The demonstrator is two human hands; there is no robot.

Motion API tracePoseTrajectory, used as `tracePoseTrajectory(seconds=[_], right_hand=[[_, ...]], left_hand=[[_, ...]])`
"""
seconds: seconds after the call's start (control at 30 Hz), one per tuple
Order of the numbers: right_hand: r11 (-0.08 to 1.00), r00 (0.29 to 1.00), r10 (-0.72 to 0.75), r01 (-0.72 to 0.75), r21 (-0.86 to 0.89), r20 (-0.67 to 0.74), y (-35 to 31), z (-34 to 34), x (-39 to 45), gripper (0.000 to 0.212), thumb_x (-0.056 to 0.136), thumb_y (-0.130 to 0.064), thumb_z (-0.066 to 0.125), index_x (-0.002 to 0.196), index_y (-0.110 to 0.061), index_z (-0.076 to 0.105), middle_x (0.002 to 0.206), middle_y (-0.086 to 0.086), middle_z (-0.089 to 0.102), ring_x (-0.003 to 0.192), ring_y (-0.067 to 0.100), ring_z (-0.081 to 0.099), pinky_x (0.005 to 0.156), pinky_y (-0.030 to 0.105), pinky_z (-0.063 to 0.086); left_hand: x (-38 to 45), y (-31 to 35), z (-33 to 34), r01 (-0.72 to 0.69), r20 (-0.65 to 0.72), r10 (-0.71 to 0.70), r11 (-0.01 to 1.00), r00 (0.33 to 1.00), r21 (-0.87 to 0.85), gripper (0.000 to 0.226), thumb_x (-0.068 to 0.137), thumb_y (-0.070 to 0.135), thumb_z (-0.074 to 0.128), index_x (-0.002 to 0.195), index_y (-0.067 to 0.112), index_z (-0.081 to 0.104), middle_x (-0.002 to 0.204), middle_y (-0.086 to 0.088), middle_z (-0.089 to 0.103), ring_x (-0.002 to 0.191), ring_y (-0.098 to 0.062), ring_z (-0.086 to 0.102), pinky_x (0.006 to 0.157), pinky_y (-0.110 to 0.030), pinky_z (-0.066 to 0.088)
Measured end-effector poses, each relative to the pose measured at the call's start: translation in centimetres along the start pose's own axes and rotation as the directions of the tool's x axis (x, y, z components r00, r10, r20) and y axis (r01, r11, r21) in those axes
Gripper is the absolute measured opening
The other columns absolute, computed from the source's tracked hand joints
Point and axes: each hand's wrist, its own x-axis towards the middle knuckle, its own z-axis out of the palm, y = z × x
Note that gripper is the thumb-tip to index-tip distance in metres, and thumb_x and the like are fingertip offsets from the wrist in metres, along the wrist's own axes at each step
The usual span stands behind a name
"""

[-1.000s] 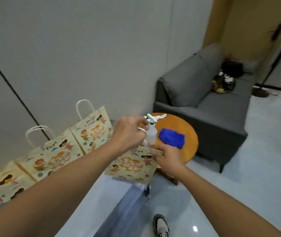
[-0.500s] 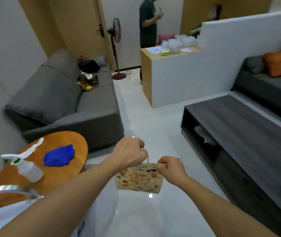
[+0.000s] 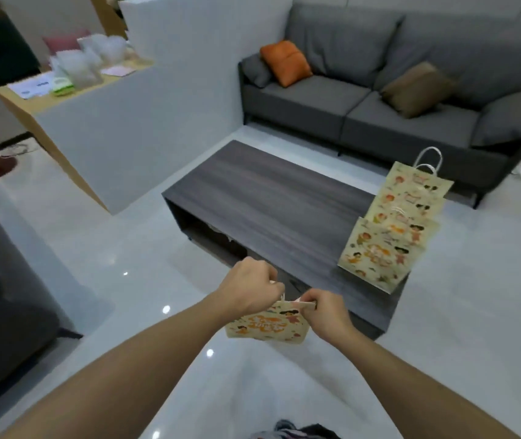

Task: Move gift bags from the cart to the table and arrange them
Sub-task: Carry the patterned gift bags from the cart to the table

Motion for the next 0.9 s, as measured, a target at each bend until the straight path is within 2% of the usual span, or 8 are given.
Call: tracePoseTrajectory(seconds=[0.1,0.2,0.33,0.5,0.6,0.67,0.77,0.9], right_hand=[[0.993,0.988,0.110,-0.104,0.064,-0.104,3.5,-3.0,2.0,0.017,0.086,-0.017,0.067,0.073,-0.029,0.069,0.083,-0.006,0.073,0.078,0.014,0.066,0.069,0.038,0.058],[0.970,0.957,0.219,-0.194,0.144,-0.188,6.6,-5.2,3.8,0.011,0.083,-0.014,0.068,0.079,-0.024,0.073,0.086,-0.003,0.072,0.081,0.019,0.068,0.065,0.044,0.061],[0.941,0.896,0.328,-0.283,0.184,-0.300,9.3,-7.9,6.6,0.010,0.088,-0.020,0.064,0.086,-0.027,0.072,0.092,-0.004,0.070,0.081,0.016,0.062,0.057,0.027,0.051],[0.896,0.837,0.442,-0.392,0.210,-0.323,11.8,-10.0,10.0,0.015,0.091,-0.018,0.061,0.096,-0.019,0.075,0.096,0.000,0.071,0.083,0.017,0.061,0.064,0.025,0.045],[0.869,0.799,0.493,-0.441,0.222,-0.344,13.0,-10.7,11.6,0.016,0.089,-0.016,0.062,0.096,-0.017,0.076,0.097,0.003,0.074,0.085,0.021,0.065,0.066,0.030,0.052],[0.853,0.777,0.521,-0.458,0.250,-0.354,13.8,-11.0,12.8,0.014,0.090,-0.015,0.064,0.097,-0.016,0.076,0.097,0.002,0.073,0.082,0.020,0.064,0.060,0.024,0.049],[0.835,0.768,0.548,-0.479,0.271,-0.331,15.1,-11.2,14.7,0.013,0.091,-0.012,0.064,0.100,-0.014,0.074,0.097,0.001,0.069,0.080,0.017,0.059,0.054,0.014,0.038],[0.816,0.772,0.574,-0.514,0.265,-0.273,17.6,-11.3,17.0,0.016,0.090,-0.008,0.063,0.100,-0.013,0.075,0.103,0.007,0.073,0.087,0.022,0.064,0.066,0.023,0.045]], left_hand=[[5.4,4.2,1.1,-0.127,0.082,0.122,0.990,0.989,0.057,0.032,0.081,0.034,0.055,0.066,0.006,0.061,0.064,-0.010,0.060,0.064,-0.025,0.055,0.056,-0.034,0.046],[10.0,8.1,2.0,-0.258,0.157,0.242,0.962,0.958,0.090,0.033,0.084,0.031,0.057,0.061,0.008,0.053,0.060,-0.008,0.052,0.062,-0.025,0.048,0.048,-0.031,0.033],[15.9,12.0,3.6,-0.407,0.238,0.380,0.910,0.894,0.077,0.037,0.084,0.030,0.055,0.052,0.017,0.041,0.057,-0.003,0.043,0.060,-0.024,0.044,0.048,-0.031,0.025],[22.2,15.2,5.7,-0.546,0.338,0.499,0.836,0.798,0.053,0.033,0.086,0.029,0.055,0.062,0.007,0.052,0.060,-0.007,0.051,0.065,-0.029,0.053,0.053,-0.037,0.040],[25.2,16.2,7.0,-0.590,0.412,0.526,0.807,0.744,0.034,0.034,0.088,0.031,0.055,0.059,0.014,0.049,0.062,-0.005,0.051,0.064,-0.023,0.050,0.050,-0.032,0.032],[27.1,16.6,7.8,-0.603,0.422,0.542,0.798,0.727,0.014,0.034,0.089,0.030,0.054,0.058,0.017,0.046,0.062,-0.004,0.049,0.063,-0.021,0.046,0.050,-0.030,0.027],[29.1,16.8,9.5,-0.597,0.449,0.537,0.802,0.714,-0.008,0.031,0.090,0.031,0.053,0.063,0.018,0.050,0.064,-0.003,0.052,0.066,-0.021,0.049,0.052,-0.030,0.034],[31.0,16.6,12.0,-0.554,0.505,0.479,0.833,0.718,-0.002,0.033,0.091,0.034,0.052,0.064,0.017,0.050,0.066,-0.007,0.056,0.067,-0.027,0.052,0.055,-0.035,0.041]])
